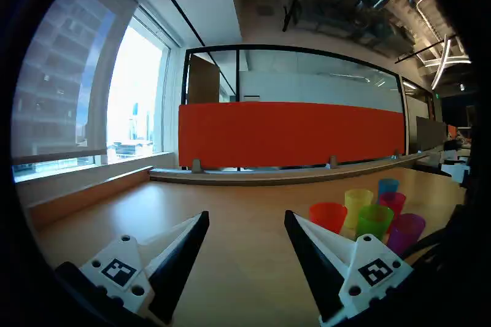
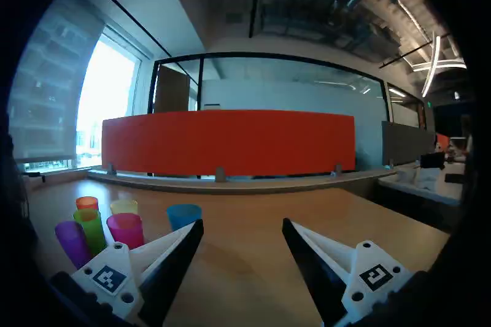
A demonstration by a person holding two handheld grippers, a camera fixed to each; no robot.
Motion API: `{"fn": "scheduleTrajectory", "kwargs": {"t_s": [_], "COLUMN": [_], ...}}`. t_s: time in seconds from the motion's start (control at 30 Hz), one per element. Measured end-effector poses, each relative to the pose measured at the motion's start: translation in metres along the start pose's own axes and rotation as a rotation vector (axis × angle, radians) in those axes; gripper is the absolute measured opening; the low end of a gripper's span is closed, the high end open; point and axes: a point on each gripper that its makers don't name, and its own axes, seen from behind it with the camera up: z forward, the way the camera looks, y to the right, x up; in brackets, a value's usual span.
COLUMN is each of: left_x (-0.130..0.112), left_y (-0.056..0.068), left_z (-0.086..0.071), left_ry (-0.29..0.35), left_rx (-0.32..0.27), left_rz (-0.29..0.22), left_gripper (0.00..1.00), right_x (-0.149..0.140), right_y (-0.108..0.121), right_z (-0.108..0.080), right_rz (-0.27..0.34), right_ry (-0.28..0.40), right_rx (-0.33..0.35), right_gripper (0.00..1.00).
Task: Pour water
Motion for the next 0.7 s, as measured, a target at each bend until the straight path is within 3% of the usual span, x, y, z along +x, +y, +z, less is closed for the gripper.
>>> {"fn": "scheduleTrajectory", "kwargs": {"t_s": [0.47,0.7], "left_x": [-0.0001,0.0047], "left_y": [0.0018,0.0047], "left_z": [-0.0024,-0.0036], "left_ry": [-0.003,-0.019], "left_rx": [-0.009,-0.029], "left_rz": [0.0,0.009], "left_gripper": [0.91,0.91], "right_x": [-0.0017,-0.0043], "right_y": [0.0,-0.0043], "right_z": [0.0007,0.0042], "right_rz": [-0.003,0.024], "right_ry": [-0.003,-0.04], "right_rx": [-0.005,0.002], "right_gripper": [0.99,0.99]}}
